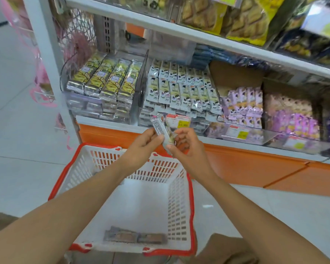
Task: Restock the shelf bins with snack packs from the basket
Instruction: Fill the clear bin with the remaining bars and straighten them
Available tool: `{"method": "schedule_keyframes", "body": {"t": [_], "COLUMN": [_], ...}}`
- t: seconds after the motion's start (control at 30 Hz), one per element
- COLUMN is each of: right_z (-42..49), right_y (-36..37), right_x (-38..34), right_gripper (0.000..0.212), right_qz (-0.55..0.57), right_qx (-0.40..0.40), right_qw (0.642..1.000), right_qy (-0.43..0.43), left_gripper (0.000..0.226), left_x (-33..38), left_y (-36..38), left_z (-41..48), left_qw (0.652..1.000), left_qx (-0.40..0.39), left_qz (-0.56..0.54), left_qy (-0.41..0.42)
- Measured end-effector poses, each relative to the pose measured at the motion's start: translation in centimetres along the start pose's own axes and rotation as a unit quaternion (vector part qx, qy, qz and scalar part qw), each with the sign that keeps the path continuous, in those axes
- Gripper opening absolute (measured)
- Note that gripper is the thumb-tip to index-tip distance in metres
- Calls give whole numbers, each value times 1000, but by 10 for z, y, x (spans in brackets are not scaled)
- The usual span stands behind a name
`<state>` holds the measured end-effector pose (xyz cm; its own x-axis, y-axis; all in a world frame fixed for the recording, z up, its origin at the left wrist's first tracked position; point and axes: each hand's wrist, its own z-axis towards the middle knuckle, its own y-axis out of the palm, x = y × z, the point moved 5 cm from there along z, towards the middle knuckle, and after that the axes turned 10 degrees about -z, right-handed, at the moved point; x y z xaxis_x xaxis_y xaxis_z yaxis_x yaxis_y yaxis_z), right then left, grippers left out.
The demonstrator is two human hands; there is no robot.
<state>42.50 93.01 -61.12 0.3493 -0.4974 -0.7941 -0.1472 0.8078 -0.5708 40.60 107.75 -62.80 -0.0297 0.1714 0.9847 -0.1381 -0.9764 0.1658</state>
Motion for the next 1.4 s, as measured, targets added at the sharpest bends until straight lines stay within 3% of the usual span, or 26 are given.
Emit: {"method": "schedule_keyframes", "body": {"t": [0.1,0.23,0.33,0.43,0.57,0.83,1.0,1.1,1.23,1.33,1.4], "right_z": [14,50,89,128,170,214,215,214,202,181,161], "right_y": [-35,-89,-116,-131,-134,-130,-127,-129,-129,-111,-87], "right_x": [-16,-29,-22,-9,8,23,27,28,17,-7,-33], "right_gripper": [30,22,22,25,28,35,34,44,53,43,36], "right_qz": [-28,-93,-174,-247,-311,-399,-393,-379,-373,-319,-266], "right_qx": [56,147,181,194,183,168,160,134,148,180,161], "right_qw": [998,984,968,949,931,897,899,908,913,930,949], "right_qy": [-21,-38,-8,33,58,92,108,113,74,16,-43], "left_gripper": [32,41,42,50,63,59,59,59,61,57,52], "left_x": [23,61,69,62,48,39,36,37,43,49,50], "left_y": [1,-12,-22,-36,-48,-52,-52,-52,-54,-58,-62], "left_z": [16,43,66,83,91,95,97,96,88,71,55], "left_qw": [982,868,794,763,754,767,770,770,772,764,749], "left_qx": [36,115,116,115,100,97,99,98,101,116,129], "left_qz": [159,417,540,598,620,590,586,586,577,573,571], "left_qy": [96,243,253,220,192,232,234,232,245,274,312]}}
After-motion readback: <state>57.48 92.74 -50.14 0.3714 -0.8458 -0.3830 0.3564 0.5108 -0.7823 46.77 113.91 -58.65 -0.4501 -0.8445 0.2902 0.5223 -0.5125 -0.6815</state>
